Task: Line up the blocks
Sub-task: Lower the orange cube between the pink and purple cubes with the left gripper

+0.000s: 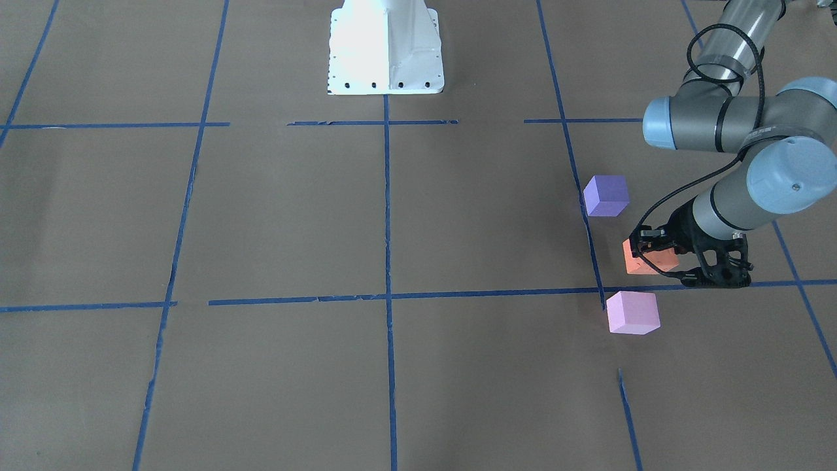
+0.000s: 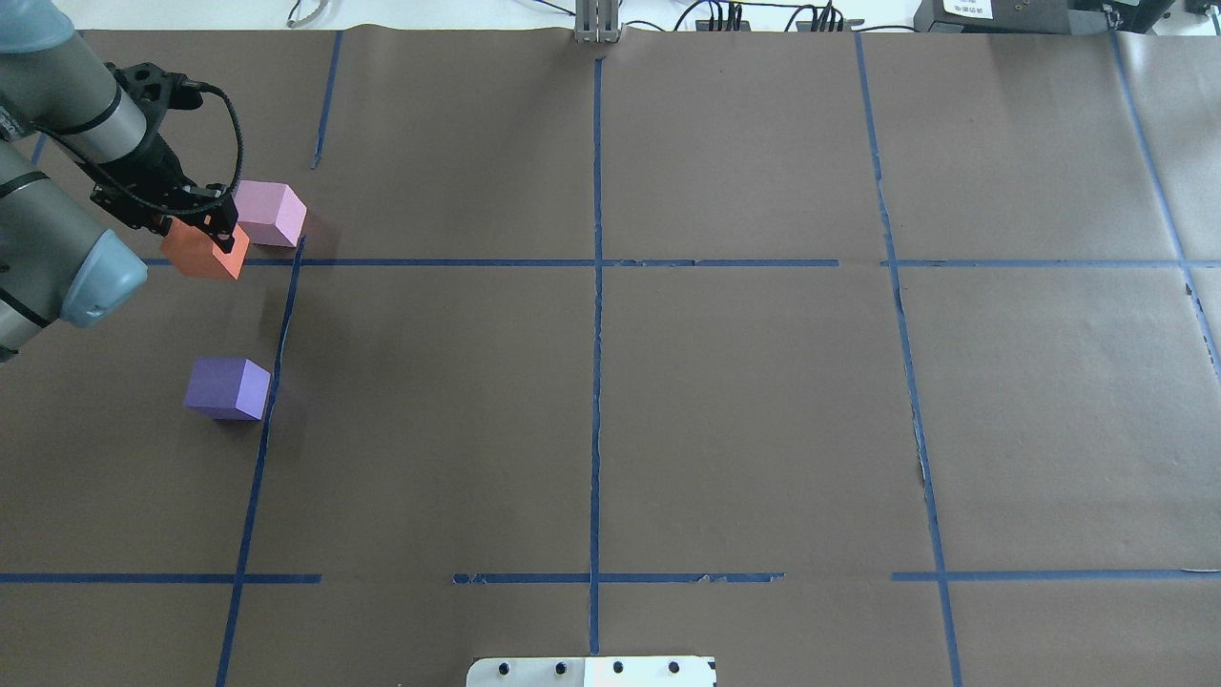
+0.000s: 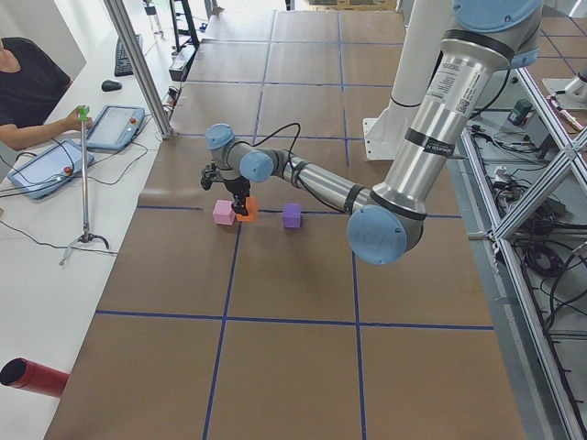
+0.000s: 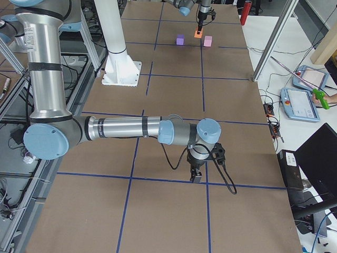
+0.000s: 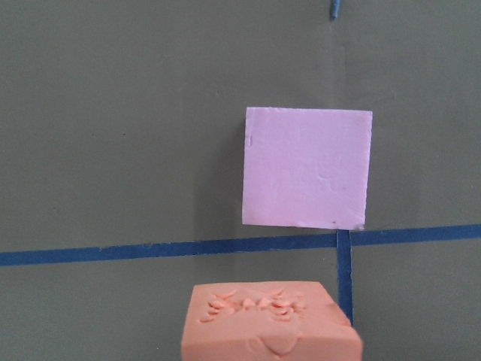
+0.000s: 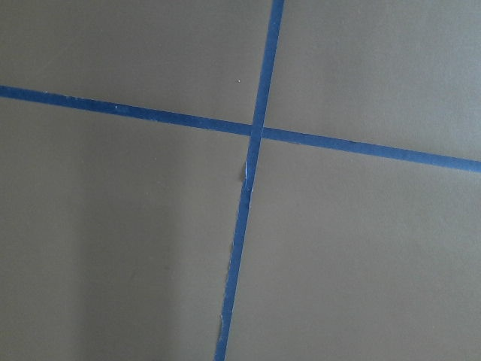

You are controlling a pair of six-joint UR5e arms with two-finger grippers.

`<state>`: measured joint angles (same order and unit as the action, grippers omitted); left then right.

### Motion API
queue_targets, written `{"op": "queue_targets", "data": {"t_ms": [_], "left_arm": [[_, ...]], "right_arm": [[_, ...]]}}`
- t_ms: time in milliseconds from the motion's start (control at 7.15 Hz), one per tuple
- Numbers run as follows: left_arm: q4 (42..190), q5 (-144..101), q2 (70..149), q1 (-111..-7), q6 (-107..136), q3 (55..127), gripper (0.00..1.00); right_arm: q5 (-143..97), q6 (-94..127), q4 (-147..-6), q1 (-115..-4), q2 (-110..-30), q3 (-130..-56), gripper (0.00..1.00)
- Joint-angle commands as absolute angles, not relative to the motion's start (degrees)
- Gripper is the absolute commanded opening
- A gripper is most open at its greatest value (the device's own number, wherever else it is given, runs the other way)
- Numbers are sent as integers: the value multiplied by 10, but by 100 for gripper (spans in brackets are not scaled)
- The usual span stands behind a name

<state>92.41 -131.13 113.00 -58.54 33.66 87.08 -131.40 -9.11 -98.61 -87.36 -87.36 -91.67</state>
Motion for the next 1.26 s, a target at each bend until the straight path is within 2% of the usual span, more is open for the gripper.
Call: {"op": "queue_targets", "data": {"t_ms": [0,1119], "left_arm": [[932,-1322,1129,-581,337,863,3],[998,-1333,1104,-567,359,840,3]], "right_arm": [[-1314,-91,-986,-874,-874,-917,100],[-1314,-91,-986,-874,-874,-917,100]]}}
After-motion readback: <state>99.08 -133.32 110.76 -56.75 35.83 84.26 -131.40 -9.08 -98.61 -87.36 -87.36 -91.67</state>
